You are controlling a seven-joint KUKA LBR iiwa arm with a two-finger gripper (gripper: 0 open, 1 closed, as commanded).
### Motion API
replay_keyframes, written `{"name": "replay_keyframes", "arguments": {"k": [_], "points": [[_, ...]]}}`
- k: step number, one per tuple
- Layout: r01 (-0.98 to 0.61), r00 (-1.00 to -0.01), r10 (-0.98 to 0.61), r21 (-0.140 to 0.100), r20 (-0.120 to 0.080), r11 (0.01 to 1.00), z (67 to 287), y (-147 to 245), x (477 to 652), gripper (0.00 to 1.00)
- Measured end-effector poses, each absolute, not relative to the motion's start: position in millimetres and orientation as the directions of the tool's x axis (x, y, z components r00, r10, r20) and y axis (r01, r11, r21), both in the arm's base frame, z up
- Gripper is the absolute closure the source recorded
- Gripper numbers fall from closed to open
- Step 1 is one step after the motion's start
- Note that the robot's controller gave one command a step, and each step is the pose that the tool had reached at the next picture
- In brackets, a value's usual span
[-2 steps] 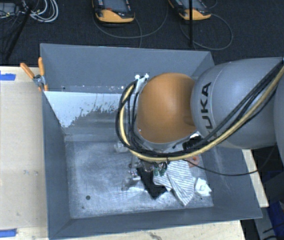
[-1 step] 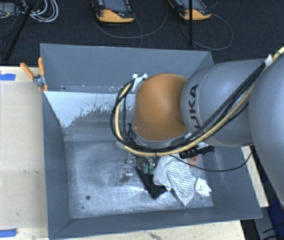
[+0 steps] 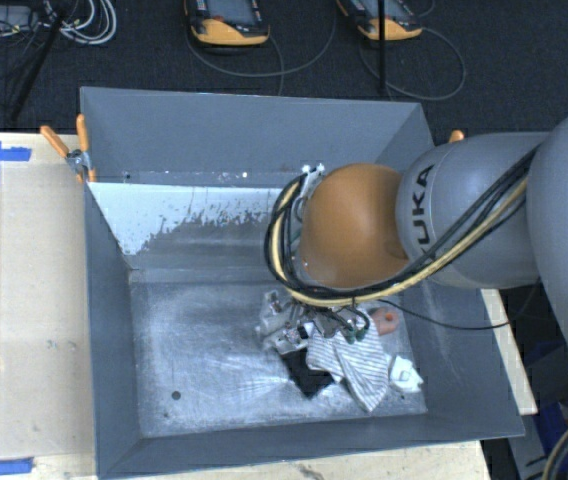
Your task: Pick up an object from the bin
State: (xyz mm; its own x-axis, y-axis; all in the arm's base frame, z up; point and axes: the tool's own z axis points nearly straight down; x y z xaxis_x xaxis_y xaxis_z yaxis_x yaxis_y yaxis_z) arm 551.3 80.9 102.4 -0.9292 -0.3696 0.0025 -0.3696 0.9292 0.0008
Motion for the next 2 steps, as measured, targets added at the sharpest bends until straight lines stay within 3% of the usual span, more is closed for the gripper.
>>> {"name": "replay_keyframes", "arguments": {"k": [1,2], "points": [[-0.369,-0.929,-0.369,0.001,0.002,0.929,102.6,81.4,551.3,0.00],[-0.368,-0.930,-0.368,0.002,0.002,0.930,102.5,81.3,551.4,0.00]]}}
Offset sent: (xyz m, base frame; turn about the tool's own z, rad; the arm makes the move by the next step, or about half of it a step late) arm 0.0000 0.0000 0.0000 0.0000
